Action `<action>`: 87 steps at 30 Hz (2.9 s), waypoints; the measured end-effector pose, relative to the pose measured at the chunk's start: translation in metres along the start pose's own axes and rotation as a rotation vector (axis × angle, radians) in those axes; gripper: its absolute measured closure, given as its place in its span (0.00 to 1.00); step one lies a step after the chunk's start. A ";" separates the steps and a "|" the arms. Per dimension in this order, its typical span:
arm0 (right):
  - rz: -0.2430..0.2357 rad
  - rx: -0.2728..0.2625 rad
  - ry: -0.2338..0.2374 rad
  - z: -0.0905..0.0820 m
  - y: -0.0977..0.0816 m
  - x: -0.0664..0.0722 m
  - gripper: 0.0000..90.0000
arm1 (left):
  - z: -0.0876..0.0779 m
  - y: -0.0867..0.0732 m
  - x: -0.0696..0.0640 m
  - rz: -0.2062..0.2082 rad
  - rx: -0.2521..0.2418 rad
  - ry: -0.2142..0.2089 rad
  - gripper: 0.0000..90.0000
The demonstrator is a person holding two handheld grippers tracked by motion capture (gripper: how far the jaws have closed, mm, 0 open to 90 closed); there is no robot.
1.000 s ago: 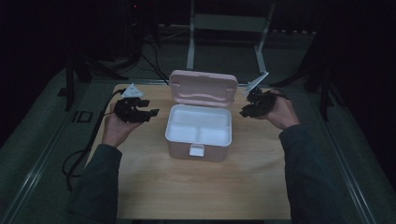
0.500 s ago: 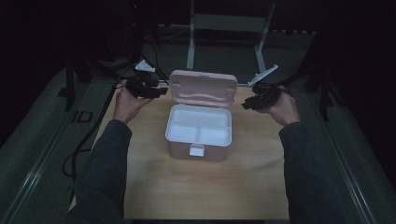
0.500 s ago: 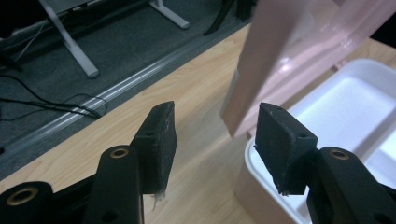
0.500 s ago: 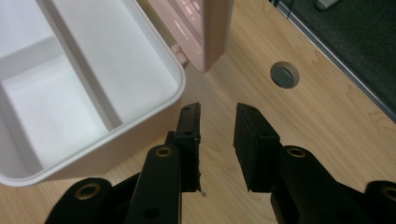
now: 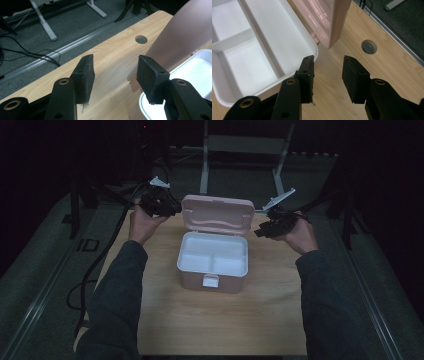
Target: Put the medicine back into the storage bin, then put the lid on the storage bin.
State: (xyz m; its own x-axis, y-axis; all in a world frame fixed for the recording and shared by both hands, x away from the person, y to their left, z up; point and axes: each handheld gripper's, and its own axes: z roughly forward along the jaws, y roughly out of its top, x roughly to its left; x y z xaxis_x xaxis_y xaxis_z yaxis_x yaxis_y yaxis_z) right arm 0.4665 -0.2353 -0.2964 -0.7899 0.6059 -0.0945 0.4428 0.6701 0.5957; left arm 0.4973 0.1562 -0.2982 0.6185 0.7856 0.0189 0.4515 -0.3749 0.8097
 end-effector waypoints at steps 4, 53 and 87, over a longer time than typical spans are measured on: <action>0.017 -0.026 -0.006 -0.002 0.002 0.000 0.67 | 0.000 0.001 -0.003 -0.013 -0.010 0.005 0.54; 0.133 -0.199 -0.007 0.008 -0.002 0.006 0.83 | -0.013 -0.030 -0.022 0.013 0.034 -0.038 0.55; 0.042 -0.139 0.015 0.019 -0.052 0.043 0.80 | -0.028 -0.110 -0.078 0.124 0.165 -0.010 0.54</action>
State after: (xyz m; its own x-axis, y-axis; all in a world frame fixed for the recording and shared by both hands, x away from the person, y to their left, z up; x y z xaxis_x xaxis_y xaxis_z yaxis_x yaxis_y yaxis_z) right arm 0.4176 -0.2356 -0.3469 -0.7789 0.6247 -0.0560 0.4132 0.5783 0.7034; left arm 0.3809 0.1503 -0.3725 0.6817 0.7239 0.1060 0.4704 -0.5447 0.6942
